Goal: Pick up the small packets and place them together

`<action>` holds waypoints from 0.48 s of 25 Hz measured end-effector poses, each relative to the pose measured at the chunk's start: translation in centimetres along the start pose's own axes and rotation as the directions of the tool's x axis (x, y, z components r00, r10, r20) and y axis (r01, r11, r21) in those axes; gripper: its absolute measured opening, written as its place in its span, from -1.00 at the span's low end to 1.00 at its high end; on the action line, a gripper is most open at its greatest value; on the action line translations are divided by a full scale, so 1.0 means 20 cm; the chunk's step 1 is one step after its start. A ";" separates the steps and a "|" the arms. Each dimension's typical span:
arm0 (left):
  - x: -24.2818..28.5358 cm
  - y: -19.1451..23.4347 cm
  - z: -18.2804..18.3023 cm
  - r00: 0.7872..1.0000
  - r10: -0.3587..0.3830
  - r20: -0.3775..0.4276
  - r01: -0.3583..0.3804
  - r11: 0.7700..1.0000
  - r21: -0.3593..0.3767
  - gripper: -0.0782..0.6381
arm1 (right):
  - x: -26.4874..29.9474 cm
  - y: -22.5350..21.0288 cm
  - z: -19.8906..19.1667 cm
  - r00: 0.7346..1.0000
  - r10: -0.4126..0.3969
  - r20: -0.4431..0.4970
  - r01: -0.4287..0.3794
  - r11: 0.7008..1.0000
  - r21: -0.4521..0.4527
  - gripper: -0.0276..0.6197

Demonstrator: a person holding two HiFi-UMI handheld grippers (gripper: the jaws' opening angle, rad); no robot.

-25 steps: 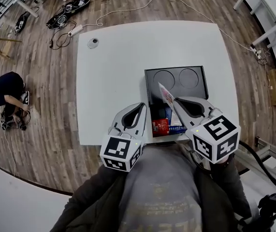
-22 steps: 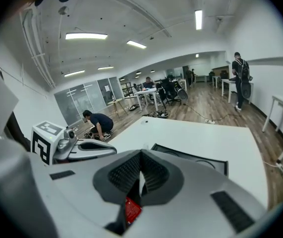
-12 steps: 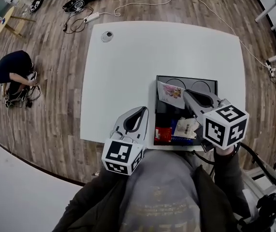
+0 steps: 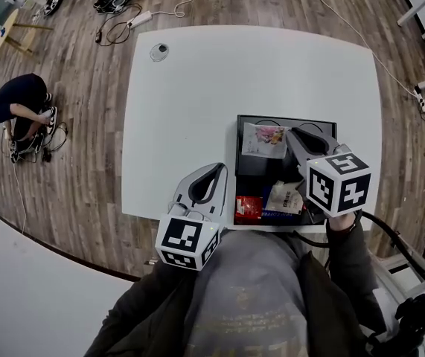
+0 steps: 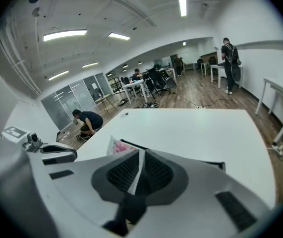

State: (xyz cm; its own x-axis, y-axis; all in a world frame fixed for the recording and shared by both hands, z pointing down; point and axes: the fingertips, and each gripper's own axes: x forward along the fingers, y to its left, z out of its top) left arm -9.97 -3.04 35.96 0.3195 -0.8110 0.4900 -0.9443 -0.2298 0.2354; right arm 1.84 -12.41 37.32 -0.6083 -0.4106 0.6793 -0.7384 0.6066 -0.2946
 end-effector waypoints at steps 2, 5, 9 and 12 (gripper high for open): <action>0.00 0.00 -0.01 1.000 0.000 -0.002 0.000 1.000 -0.001 -0.77 | 0.00 -0.02 0.01 1.000 -0.019 0.020 0.019 1.000 0.009 -0.81; -0.01 0.01 0.00 1.000 -0.002 -0.003 0.002 1.000 0.000 -0.77 | -0.01 -0.04 0.05 0.997 -0.040 0.067 0.038 0.999 0.033 -0.79; -0.04 0.02 -0.01 1.000 -0.005 -0.002 0.005 1.000 -0.002 -0.77 | -0.07 -0.04 0.11 0.987 -0.086 0.137 0.084 0.996 0.017 -0.79; -0.05 0.02 0.01 1.000 -0.017 0.010 0.017 1.000 0.006 -0.77 | -0.11 0.00 0.12 0.984 -0.098 0.152 0.102 0.995 -0.016 -0.79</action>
State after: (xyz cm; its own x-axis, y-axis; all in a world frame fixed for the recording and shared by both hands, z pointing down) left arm -10.62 -2.37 35.41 0.3347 -0.8123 0.4776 -0.9393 -0.2468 0.2385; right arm 2.50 -13.15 34.26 -0.5701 -0.5667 0.5948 -0.7917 0.5724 -0.2135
